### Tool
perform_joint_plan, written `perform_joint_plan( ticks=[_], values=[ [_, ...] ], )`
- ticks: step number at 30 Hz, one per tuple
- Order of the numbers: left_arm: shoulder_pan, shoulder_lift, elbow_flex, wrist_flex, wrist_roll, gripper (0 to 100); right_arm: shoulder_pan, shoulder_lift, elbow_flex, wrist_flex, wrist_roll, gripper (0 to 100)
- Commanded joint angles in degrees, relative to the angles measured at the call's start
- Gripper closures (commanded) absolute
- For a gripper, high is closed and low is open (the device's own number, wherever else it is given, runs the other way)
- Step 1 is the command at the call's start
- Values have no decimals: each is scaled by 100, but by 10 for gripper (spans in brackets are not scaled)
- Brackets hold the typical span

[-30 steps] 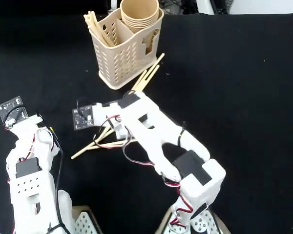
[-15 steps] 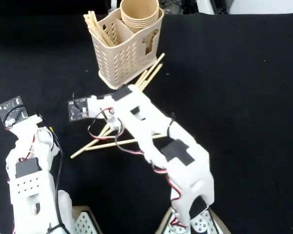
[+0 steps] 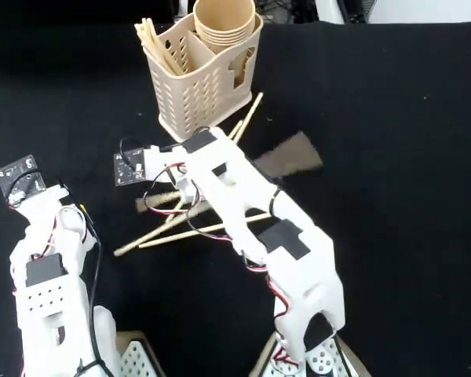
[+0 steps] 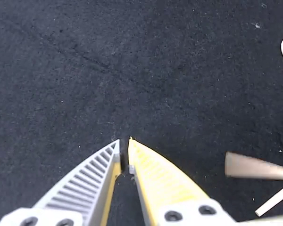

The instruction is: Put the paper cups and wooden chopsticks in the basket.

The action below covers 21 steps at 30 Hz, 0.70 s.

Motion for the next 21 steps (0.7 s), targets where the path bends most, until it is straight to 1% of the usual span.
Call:
perform_joint_plan(
  ticks=[1,6,9,11,15,17,21],
  values=[
    [-57,-35,-198,-114,0,945,70,-31,-189,70,62,987],
    [-57,-35,-207,-105,0,945,105,-110,-171,88,0,986],
    [-57,-35,-207,-105,0,945,114,-330,-84,88,-519,986],
    [-57,-35,-207,-105,0,945,123,-602,110,88,-695,986],
    [-57,-35,-207,-105,0,945,167,-1367,699,9,-712,986],
    [-57,-35,-259,-79,0,945,308,-1701,963,-141,-765,985],
    [-57,-35,-259,-79,0,945,501,-1886,1473,-316,-782,970]
  ],
)
